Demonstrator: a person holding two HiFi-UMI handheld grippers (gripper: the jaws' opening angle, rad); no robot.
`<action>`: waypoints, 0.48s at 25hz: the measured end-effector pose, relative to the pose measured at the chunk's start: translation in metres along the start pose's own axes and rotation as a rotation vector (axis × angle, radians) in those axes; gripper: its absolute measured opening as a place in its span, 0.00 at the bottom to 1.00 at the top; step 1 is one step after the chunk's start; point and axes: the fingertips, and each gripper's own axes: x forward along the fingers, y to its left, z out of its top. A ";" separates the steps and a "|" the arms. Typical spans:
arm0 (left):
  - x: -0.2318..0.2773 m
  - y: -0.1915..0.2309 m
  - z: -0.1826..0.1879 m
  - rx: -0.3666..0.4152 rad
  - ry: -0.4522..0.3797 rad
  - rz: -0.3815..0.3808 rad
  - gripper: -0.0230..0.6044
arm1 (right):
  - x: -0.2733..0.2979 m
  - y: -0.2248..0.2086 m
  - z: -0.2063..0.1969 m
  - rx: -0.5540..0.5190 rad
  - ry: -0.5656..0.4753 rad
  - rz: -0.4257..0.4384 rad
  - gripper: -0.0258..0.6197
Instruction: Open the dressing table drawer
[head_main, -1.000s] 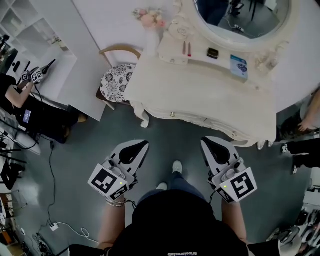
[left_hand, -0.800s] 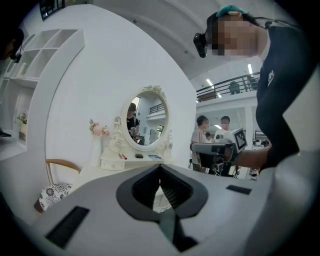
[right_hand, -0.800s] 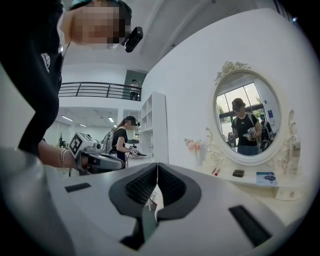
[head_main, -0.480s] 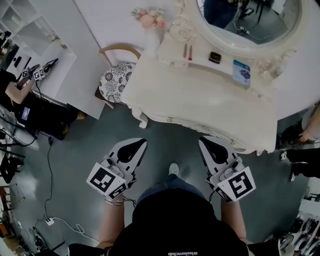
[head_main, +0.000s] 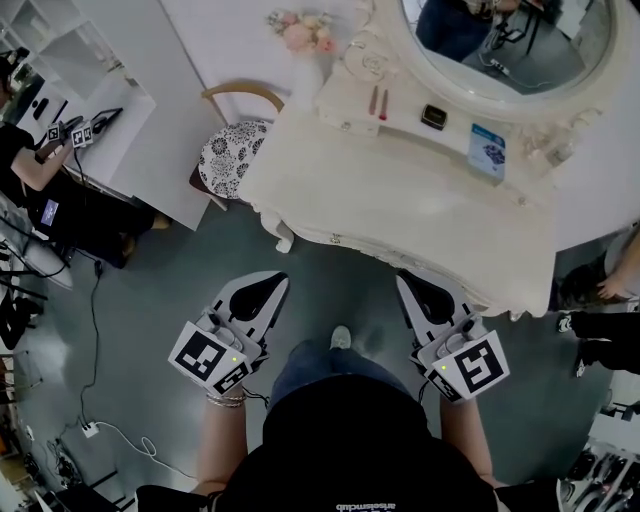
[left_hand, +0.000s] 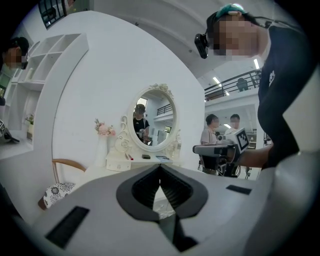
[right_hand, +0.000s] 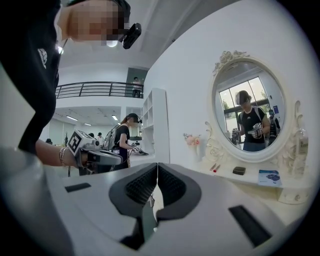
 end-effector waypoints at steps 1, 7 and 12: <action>-0.001 0.000 0.000 -0.002 0.001 0.005 0.06 | 0.000 -0.001 0.000 0.003 -0.001 0.002 0.07; -0.007 -0.010 -0.002 -0.006 0.012 0.024 0.06 | -0.008 -0.002 -0.004 0.017 0.001 0.011 0.07; -0.014 -0.013 -0.006 -0.007 0.023 0.039 0.06 | -0.008 0.007 -0.001 0.034 -0.019 0.040 0.07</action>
